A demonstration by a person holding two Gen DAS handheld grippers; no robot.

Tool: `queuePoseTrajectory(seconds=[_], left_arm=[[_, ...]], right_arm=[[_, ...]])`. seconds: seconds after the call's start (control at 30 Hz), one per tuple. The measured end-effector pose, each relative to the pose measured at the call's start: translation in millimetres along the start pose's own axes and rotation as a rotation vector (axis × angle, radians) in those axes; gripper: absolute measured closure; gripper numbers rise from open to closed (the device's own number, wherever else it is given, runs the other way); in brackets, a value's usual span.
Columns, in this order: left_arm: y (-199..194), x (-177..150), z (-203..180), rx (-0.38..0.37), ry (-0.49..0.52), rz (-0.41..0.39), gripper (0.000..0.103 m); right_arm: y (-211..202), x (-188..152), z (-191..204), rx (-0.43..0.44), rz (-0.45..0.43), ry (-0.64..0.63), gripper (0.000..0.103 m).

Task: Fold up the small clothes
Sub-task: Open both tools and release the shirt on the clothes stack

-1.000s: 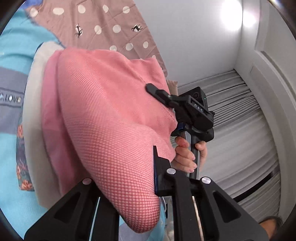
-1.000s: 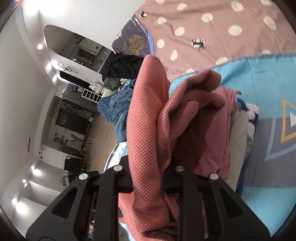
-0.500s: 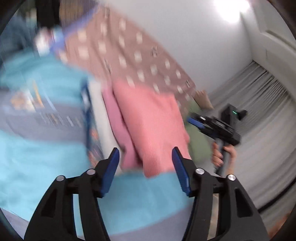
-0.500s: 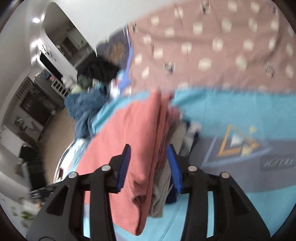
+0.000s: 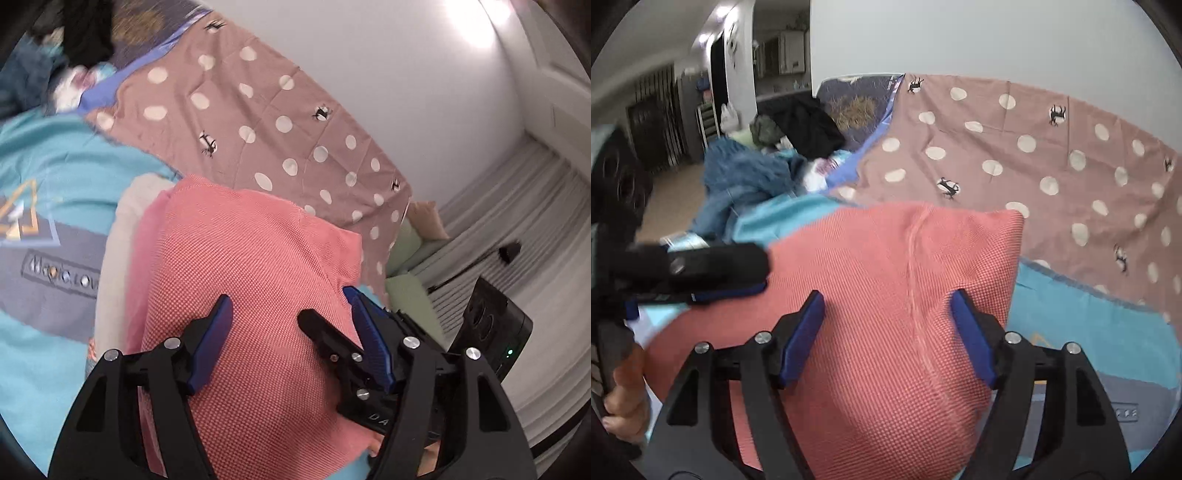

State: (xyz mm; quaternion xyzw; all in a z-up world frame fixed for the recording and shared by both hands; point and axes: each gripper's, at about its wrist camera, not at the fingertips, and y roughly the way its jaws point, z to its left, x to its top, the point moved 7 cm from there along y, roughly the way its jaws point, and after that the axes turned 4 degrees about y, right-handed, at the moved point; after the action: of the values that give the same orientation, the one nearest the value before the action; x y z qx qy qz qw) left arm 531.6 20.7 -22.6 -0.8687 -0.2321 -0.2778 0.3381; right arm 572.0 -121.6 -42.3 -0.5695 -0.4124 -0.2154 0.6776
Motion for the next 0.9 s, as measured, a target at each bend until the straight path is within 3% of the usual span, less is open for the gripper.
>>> queuePoseTrajectory(seconds=[0.07, 0.33, 0.43, 0.5, 0.6, 0.63, 0.67, 0.7, 0.8, 0.9], left_arm=[[4, -8, -4, 0.045, 0.071, 0.006, 0.035], [3, -13, -3, 0.071, 0.096, 0.003, 0.035], [-11, -13, -13, 0.11, 0.096, 0.015, 0.032], [-29, -14, -25, 0.086, 0.092, 0.009, 0.032], [-64, -14, -51, 0.088, 0.12, -0.043, 0.031], [-77, -15, -61, 0.1, 0.14, -0.063, 0.022], [-88, -16, -69, 0.122, 0.162, -0.084, 0.009], [-102, -18, -79, 0.156, 0.192, -0.112, 0.004], [-133, -32, -102, 0.254, 0.275, -0.15, 0.003], [-159, -50, -113, 0.365, 0.29, -0.171, 0.001]], right_arm=[[4, -8, -4, 0.022, -0.015, 0.024, 0.028], [6, -9, -7, 0.016, -0.005, 0.058, 0.027], [-21, 3, -9, -0.026, -0.028, 0.115, 0.024], [-44, 9, -6, -0.035, -0.066, 0.121, 0.022], [-85, 17, -3, -0.08, -0.123, 0.136, 0.018], [-98, 19, -2, -0.094, -0.137, 0.143, 0.016], [-107, 19, -1, -0.101, -0.144, 0.149, 0.016], [-119, 20, 1, -0.105, -0.153, 0.159, 0.013], [-159, 18, 12, -0.119, -0.185, 0.157, 0.006], [-200, 8, 27, -0.18, -0.233, 0.124, 0.002]])
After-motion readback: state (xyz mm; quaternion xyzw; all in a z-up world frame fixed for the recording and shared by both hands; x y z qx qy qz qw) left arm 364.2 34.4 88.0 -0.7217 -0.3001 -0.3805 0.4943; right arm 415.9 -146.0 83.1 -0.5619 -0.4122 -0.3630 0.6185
